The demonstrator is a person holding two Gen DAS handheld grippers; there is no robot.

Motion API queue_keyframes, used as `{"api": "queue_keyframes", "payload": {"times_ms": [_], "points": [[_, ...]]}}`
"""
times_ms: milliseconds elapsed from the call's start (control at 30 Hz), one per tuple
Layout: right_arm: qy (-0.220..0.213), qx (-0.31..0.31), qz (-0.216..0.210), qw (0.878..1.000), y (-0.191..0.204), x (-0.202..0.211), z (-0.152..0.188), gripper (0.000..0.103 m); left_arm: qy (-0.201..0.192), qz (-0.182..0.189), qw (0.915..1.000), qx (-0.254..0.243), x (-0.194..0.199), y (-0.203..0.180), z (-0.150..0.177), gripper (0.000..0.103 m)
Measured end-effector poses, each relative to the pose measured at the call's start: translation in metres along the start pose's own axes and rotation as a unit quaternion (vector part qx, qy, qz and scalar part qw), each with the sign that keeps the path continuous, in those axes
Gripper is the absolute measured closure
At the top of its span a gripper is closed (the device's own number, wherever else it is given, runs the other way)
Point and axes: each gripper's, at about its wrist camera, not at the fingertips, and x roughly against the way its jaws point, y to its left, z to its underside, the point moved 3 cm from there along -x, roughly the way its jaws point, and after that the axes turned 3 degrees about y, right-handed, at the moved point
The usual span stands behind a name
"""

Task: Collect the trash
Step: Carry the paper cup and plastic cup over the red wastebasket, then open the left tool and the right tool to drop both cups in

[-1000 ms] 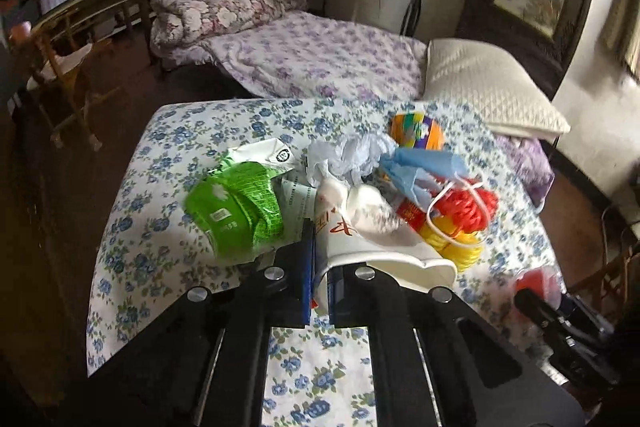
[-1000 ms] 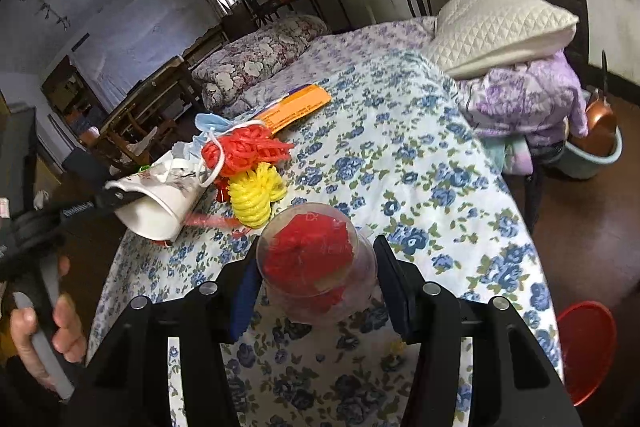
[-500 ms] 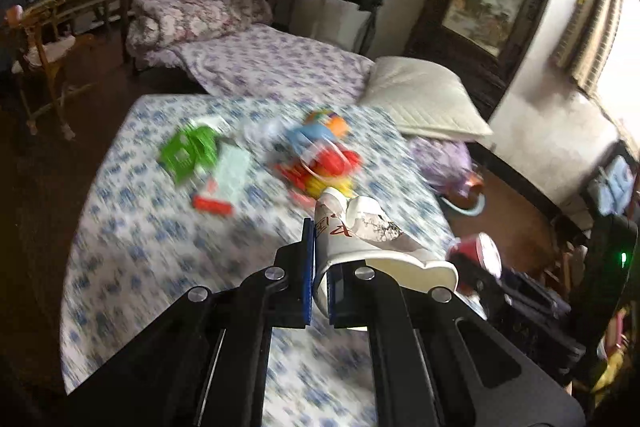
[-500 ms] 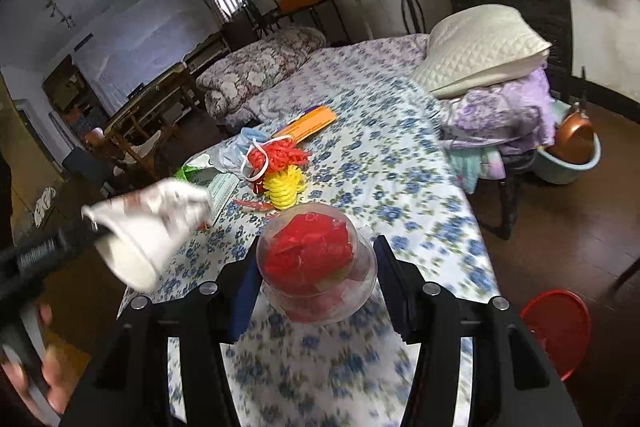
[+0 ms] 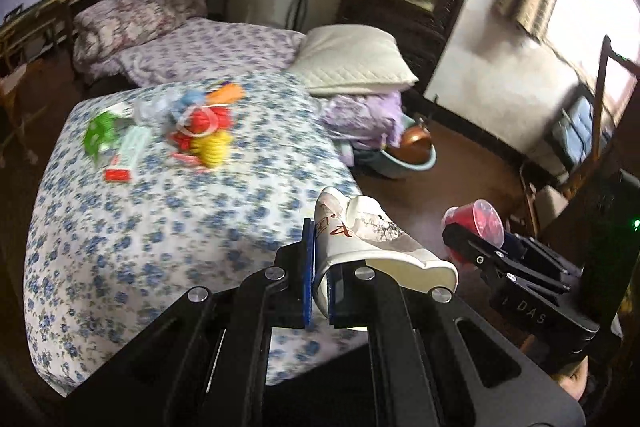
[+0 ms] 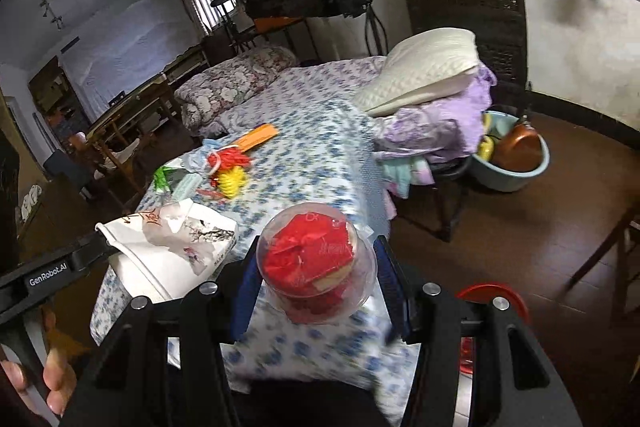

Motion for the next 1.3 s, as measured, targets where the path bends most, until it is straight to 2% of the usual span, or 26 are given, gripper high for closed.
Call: {"api": "queue_keyframes", "payload": {"times_ms": [133, 300, 467, 633, 867, 1000, 1300], "points": [[0.006, 0.005, 0.029, 1.000, -0.033, 0.006, 0.006, 0.049, 0.013, 0.017, 0.9993, -0.031, -0.021, -0.036, 0.001, 0.097], [0.028, -0.007, 0.067, 0.997, -0.082, 0.001, 0.025, 0.049, 0.047, 0.032, 0.9964, -0.062, -0.068, -0.086, 0.004, 0.097], [0.071, -0.049, 0.104, 0.991, -0.146, -0.018, 0.056, 0.049, 0.094, 0.005, 0.9914, -0.091, -0.126, -0.130, 0.021, 0.097], [0.120, -0.095, 0.113, 0.982, -0.201, -0.052, 0.093, 0.049, 0.129, -0.008, 0.9852, -0.113, -0.174, -0.163, 0.040, 0.097], [0.161, -0.127, 0.114, 0.972, -0.245, -0.107, 0.126, 0.049, 0.184, -0.029, 0.9758, -0.114, -0.248, -0.177, 0.058, 0.097], [0.183, -0.143, 0.112, 0.966, -0.266, -0.134, 0.139, 0.049, 0.217, -0.045, 0.9677, -0.120, -0.291, -0.184, 0.067, 0.097], [0.208, -0.168, 0.120, 0.956, -0.295, -0.167, 0.159, 0.049, 0.257, -0.048, 0.9557, -0.135, -0.354, -0.199, 0.085, 0.097]]}}
